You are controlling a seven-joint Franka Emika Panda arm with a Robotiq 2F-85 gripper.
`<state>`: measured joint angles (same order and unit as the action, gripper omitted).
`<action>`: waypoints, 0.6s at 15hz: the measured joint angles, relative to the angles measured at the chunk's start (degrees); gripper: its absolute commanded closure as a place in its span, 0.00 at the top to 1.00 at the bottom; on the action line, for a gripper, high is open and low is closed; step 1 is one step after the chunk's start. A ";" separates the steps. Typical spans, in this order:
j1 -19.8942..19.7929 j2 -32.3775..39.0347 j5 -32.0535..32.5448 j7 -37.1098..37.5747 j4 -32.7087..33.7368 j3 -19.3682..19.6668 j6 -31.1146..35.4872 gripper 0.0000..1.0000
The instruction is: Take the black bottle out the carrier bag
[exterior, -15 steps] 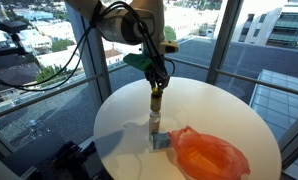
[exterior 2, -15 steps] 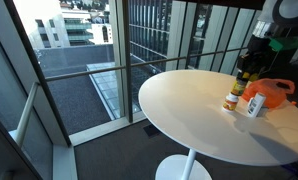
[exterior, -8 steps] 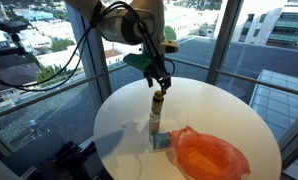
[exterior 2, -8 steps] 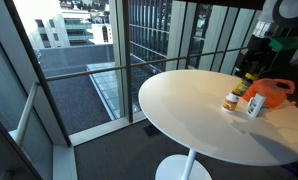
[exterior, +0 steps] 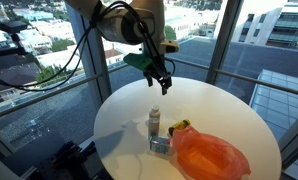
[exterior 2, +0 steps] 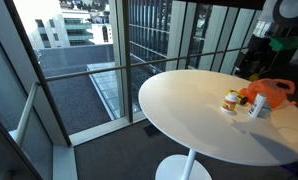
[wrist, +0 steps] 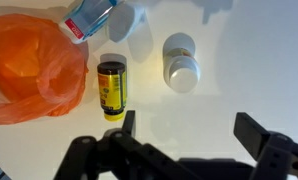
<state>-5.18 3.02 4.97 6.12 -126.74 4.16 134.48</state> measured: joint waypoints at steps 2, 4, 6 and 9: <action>0.00 -0.34 0.00 0.00 0.02 0.09 -0.17 1.00; -0.02 -1.13 0.00 0.00 0.14 0.23 -1.82 1.00; -0.05 -2.55 0.00 -0.01 0.24 0.46 -4.93 1.00; -0.28 -5.61 0.00 -0.49 0.24 1.00 -10.94 1.00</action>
<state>-5.46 -2.60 4.96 5.62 -126.49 5.17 123.55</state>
